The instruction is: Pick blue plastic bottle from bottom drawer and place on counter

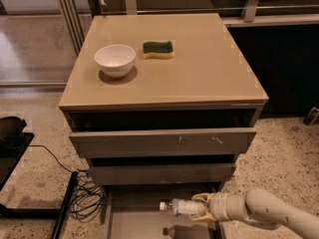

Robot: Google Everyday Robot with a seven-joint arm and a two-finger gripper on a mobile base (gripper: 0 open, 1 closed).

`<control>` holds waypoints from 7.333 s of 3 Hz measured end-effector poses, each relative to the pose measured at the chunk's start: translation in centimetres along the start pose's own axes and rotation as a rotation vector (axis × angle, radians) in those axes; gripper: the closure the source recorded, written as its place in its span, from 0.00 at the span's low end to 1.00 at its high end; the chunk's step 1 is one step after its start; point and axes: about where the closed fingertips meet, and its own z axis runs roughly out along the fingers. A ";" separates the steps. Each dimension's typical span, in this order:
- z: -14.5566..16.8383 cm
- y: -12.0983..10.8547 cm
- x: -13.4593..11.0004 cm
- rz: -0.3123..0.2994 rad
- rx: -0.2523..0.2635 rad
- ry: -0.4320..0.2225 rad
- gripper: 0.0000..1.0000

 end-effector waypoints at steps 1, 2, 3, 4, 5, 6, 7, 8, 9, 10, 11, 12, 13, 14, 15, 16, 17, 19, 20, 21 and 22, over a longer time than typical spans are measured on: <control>-5.0 -1.4 -4.6 -0.058 0.041 0.024 1.00; -9.1 -1.8 -8.7 -0.123 0.071 0.043 1.00; -9.8 -2.3 -9.3 -0.140 0.081 0.053 1.00; -8.8 -1.9 -9.2 -0.144 0.047 0.069 1.00; -10.5 -2.4 -11.8 -0.197 0.060 0.071 1.00; -14.8 -3.9 -16.8 -0.289 0.108 0.080 1.00; -18.8 -6.3 -21.3 -0.358 0.151 0.098 1.00; -22.8 -9.2 -25.8 -0.393 0.184 0.102 1.00; -27.3 -11.4 -30.1 -0.417 0.227 0.076 1.00; -31.9 -12.5 -33.9 -0.446 0.276 0.055 1.00; -31.9 -12.5 -33.9 -0.446 0.276 0.055 1.00; -31.3 -14.1 -34.9 -0.466 0.270 0.056 1.00; -32.6 -18.8 -37.5 -0.533 0.323 0.080 1.00; -34.4 -23.5 -40.3 -0.553 0.373 0.052 1.00; -35.7 -27.7 -41.5 -0.489 0.425 -0.036 1.00; -34.0 -30.6 -41.4 -0.383 0.442 -0.124 1.00; -31.7 -31.8 -40.7 -0.291 0.420 -0.149 1.00; -28.2 -31.9 -39.4 -0.184 0.357 -0.098 1.00; -26.1 -31.2 -38.5 -0.147 0.311 -0.073 1.00; -24.7 -30.5 -37.8 -0.131 0.274 -0.045 1.00; -24.6 -30.5 -37.8 -0.131 0.274 -0.045 0.81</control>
Offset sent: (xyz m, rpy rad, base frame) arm -0.0146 -0.0190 0.1997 -0.1342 -0.1989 0.0322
